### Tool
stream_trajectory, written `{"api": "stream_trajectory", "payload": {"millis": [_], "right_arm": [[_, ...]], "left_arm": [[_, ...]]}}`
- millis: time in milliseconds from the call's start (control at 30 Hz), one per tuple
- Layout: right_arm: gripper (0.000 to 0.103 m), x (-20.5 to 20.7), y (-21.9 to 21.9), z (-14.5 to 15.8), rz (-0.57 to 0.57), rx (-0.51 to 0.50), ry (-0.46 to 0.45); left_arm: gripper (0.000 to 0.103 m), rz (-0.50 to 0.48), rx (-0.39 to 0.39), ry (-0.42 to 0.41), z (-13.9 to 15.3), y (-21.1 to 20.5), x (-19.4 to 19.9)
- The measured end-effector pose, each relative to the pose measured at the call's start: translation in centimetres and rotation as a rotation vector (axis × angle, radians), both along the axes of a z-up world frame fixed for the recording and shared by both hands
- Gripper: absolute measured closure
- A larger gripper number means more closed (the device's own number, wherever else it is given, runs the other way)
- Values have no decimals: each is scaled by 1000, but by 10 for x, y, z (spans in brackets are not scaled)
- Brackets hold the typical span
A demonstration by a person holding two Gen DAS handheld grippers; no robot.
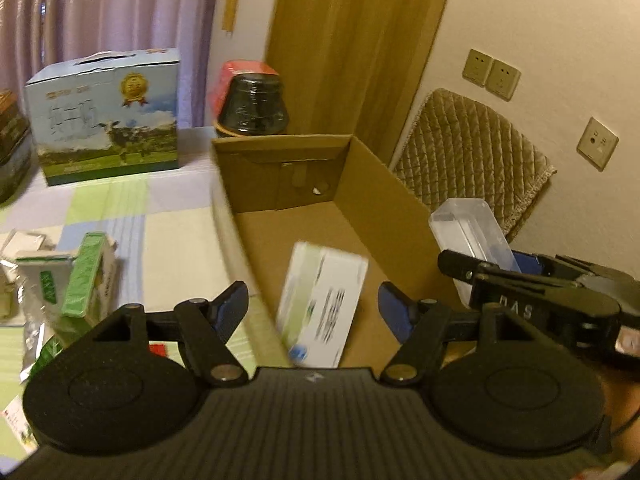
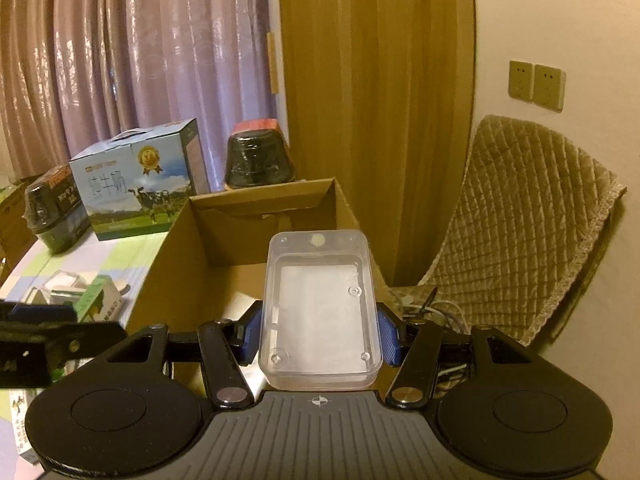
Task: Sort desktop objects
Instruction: 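Carry the box and tray to the cardboard box and release both inside, then return both tools to the table objects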
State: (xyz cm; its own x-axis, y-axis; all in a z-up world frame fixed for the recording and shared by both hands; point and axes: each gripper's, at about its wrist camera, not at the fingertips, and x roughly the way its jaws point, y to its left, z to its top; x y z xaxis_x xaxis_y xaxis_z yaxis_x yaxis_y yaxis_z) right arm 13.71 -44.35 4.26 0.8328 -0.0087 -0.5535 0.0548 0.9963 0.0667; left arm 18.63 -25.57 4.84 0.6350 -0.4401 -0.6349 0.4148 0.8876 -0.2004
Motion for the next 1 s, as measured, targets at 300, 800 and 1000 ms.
{"api": "stream_trajectory", "payload": {"millis": [300, 800, 1000], "right_arm": [[45, 23, 10, -2, 50, 23, -24], [23, -41, 16, 5, -12, 65, -58], [20, -83, 44, 8, 33, 97, -73]], "left_arm": [[35, 62, -40, 2, 3, 38, -19], [29, 127, -19, 17, -10, 85, -51], [23, 168, 13, 23, -21, 115, -75]]}}
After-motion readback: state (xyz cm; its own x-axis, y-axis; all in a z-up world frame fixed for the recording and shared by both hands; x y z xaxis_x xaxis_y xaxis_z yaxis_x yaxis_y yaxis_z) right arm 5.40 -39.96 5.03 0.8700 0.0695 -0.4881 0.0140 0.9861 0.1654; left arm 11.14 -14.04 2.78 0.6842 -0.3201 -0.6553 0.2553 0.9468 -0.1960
